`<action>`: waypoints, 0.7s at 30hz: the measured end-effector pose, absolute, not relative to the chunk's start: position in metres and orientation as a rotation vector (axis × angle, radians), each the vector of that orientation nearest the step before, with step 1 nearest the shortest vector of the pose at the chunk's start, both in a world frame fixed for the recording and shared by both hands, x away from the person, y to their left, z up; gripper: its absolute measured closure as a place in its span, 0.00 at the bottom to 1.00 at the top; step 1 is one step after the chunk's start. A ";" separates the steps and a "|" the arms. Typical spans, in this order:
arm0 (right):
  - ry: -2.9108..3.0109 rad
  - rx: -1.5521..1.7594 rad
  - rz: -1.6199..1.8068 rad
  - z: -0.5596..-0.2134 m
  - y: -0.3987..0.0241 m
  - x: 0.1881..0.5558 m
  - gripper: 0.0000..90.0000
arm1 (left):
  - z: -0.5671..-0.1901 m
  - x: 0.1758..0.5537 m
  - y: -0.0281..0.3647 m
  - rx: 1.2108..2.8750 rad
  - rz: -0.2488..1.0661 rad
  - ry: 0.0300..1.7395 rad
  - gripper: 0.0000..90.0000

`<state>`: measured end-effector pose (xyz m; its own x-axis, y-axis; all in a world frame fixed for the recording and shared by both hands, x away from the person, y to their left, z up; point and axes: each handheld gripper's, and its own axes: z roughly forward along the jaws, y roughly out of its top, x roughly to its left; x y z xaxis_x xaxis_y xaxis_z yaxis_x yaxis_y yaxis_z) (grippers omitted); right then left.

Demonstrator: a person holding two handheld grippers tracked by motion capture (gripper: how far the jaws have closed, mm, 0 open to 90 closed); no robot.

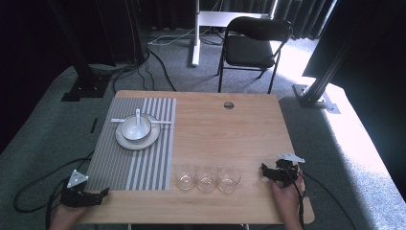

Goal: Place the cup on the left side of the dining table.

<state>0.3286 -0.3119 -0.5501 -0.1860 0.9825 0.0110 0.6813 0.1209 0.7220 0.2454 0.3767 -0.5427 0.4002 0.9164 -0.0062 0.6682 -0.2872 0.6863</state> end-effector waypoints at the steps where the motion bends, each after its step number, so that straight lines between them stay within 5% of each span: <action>1: 1.928 1.605 0.833 -0.550 -0.312 0.329 0.14 | -0.543 0.245 0.378 2.053 0.530 1.343 0.00; 21: 1.928 1.606 0.833 -0.550 -0.312 0.329 0.14 | -0.541 0.242 0.373 2.073 0.473 1.262 0.00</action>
<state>0.3285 -0.3118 -0.5501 -0.1856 0.9826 0.0112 0.6815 0.1205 0.7219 0.2420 0.3731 -0.5406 0.4702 0.8821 -0.0303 0.6447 -0.3198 0.6943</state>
